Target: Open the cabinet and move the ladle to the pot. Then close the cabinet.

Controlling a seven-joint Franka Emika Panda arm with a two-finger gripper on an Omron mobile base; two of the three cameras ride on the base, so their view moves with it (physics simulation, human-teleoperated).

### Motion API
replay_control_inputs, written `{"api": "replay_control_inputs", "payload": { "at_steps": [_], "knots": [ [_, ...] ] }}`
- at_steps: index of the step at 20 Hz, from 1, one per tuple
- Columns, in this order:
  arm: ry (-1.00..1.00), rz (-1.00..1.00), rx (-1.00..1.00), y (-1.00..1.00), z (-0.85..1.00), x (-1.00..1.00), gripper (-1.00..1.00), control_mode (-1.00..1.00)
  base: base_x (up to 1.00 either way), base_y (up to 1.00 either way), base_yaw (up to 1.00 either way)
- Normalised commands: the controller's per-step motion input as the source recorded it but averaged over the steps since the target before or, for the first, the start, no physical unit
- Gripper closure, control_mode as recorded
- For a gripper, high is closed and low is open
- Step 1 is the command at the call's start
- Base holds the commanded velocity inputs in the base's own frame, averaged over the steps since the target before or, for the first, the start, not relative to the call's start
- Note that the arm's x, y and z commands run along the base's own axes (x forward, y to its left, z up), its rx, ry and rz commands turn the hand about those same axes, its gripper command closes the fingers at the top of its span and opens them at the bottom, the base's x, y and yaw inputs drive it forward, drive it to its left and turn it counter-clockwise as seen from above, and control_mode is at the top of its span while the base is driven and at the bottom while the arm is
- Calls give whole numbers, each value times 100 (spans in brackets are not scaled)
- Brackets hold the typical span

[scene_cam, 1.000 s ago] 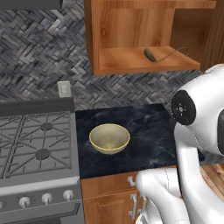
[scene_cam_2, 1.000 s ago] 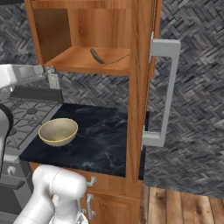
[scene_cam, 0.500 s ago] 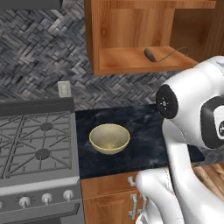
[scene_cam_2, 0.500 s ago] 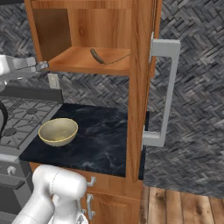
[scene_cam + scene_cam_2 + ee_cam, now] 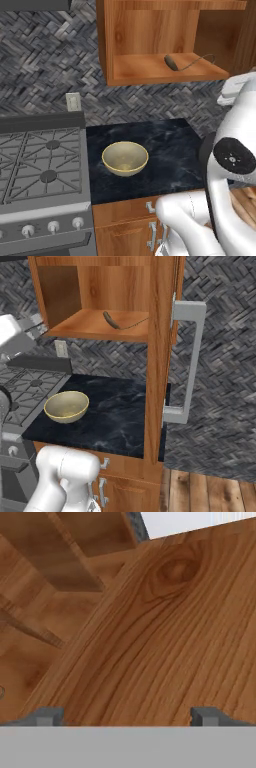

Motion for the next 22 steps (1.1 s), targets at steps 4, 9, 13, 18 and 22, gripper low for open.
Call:
{"api": "replay_control_inputs", "payload": {
  "at_steps": [4, 9, 13, 18, 22],
  "knots": [
    [6, 30, -27, 0, 0, -1, -100, -100, 0, 0, 0],
    [15, 13, -28, -1, -1, 36, -100, -100, 0, 0, 0],
    [-1, 12, -39, 0, 0, 40, -100, -100, 0, 0, 0],
    [0, 9, -35, -1, 0, 34, -100, -100, 0, 0, 0],
    [19, 6, -26, -6, 2, 24, -100, -100, 0, 0, 0]
  ]
}}
